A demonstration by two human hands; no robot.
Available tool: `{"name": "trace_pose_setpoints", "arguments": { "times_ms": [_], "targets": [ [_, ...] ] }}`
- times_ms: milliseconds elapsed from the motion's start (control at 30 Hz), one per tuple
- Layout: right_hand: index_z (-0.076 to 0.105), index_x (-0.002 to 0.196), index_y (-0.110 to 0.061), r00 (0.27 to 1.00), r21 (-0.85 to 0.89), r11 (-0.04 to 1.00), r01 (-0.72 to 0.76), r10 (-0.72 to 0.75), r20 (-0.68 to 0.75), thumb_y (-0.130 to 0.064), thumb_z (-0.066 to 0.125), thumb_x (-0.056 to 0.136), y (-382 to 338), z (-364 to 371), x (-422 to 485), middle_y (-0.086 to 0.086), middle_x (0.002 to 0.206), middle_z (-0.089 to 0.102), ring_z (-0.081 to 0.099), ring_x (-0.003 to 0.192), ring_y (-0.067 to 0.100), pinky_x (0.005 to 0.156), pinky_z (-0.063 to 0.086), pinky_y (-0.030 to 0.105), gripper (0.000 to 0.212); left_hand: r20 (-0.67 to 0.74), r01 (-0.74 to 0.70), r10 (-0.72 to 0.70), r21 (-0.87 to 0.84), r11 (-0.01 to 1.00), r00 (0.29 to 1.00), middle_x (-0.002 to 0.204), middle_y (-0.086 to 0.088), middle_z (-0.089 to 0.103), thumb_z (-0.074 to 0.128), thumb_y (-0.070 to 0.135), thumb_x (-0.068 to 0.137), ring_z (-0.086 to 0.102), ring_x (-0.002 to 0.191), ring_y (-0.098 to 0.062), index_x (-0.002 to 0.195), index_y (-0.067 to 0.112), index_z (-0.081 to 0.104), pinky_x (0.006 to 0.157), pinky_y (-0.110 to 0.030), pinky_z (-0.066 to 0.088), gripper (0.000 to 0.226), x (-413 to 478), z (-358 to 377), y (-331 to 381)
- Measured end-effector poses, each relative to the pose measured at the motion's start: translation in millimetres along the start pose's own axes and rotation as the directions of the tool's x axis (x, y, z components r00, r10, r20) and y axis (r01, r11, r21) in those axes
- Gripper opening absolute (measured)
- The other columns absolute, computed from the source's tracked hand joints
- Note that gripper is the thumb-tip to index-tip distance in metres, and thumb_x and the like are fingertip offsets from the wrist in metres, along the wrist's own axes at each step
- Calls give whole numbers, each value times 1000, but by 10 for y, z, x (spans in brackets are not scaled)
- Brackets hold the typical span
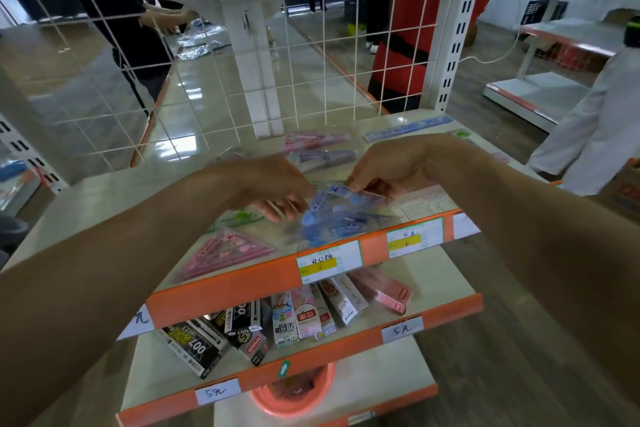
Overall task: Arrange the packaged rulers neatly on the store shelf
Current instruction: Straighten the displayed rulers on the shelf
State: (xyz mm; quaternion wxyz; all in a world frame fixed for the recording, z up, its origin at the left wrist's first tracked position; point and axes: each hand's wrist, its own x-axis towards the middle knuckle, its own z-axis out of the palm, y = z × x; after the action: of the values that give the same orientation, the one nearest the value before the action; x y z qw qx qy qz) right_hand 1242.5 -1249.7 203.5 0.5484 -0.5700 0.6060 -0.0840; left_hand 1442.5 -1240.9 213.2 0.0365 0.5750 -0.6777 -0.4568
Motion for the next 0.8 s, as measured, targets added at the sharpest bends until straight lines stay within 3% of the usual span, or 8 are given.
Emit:
{"name": "trace_pose_setpoints", "arguments": {
  "times_ms": [67, 233, 300, 367, 533, 667, 800],
  "targets": [
    [66, 96, -3, 1000, -65, 998, -7, 6, -14, -6, 59, 90, 14, 35, 3, 5, 71, 62, 56, 56, 12, 51, 46, 21, 9, 3, -5, 5, 65, 998, 1000, 87, -6, 68, 60, 17, 91, 62, 71, -15, 102, 8, 65, 66, -27, 53, 16, 10, 59, 1],
    [65, 79, -7, 998, -143, 990, 7, -16, -59, -4, 63, 87, 75, 106, 29, 4, 67, 64, 53, 59, 12, 54, 40, 21, 9, 6, 1, -2, 146, 989, 1000, 88, -11, 68, 62, 12, 88, 64, 72, -18, 104, 3, 67, 67, -28, 55, 19, 33, 185, 20],
    [66, 89, -4, 997, -141, 990, 8, -18, -72, -5, 64, 87, 86, 118, 19, 4, 70, 63, 53, 61, 12, 56, 39, 22, 3, -3, 10, -9, 155, 988, 1000, 88, -12, 68, 61, 11, 88, 64, 72, -19, 106, 2, 66, 66, -27, 55, 20, 40, 206, 34],
    [66, 99, -6, 997, -141, 990, 6, -17, -80, -5, 65, 86, 97, 122, 19, 4, 74, 63, 54, 64, 12, 58, 39, 22, 12, -6, 19, -18, 160, 987, 1000, 86, -11, 68, 61, 10, 89, 64, 71, -19, 106, 2, 65, 65, -27, 54, 19, 46, 217, 49],
    [66, 104, 4, 994, -169, 985, 21, -39, -103, -6, 68, 84, 126, 127, 39, 13, 88, 61, 53, 70, 18, 55, 40, 24, 23, -24, 34, -31, 166, 986, 999, 85, -10, 68, 62, 14, 90, 64, 73, -19, 100, 6, 64, 68, -28, 55, 13, 34, 227, 54],
    [66, 87, -2, 992, -208, 974, 91, -108, -72, -6, 67, 84, 80, 111, -35, 10, 72, 56, 46, 57, 15, 52, 36, 23, 5, -37, 56, -51, 135, 989, 998, 82, -8, 67, 61, 19, 91, 63, 71, -19, 91, 8, 65, 69, -29, 54, 11, 2, 201, 58],
    [68, 100, 1, 961, -293, 930, 222, -260, -99, -10, 63, 88, -168, 18, -154, 7, 72, 54, 44, 60, 14, 53, 33, 21, 17, -143, 37, -40, -24, 999, 989, 76, -4, 62, 64, 22, 89, 58, 67, -15, 84, 12, 65, 63, -26, 52, 11, -68, -18, 60]
  ]
}}
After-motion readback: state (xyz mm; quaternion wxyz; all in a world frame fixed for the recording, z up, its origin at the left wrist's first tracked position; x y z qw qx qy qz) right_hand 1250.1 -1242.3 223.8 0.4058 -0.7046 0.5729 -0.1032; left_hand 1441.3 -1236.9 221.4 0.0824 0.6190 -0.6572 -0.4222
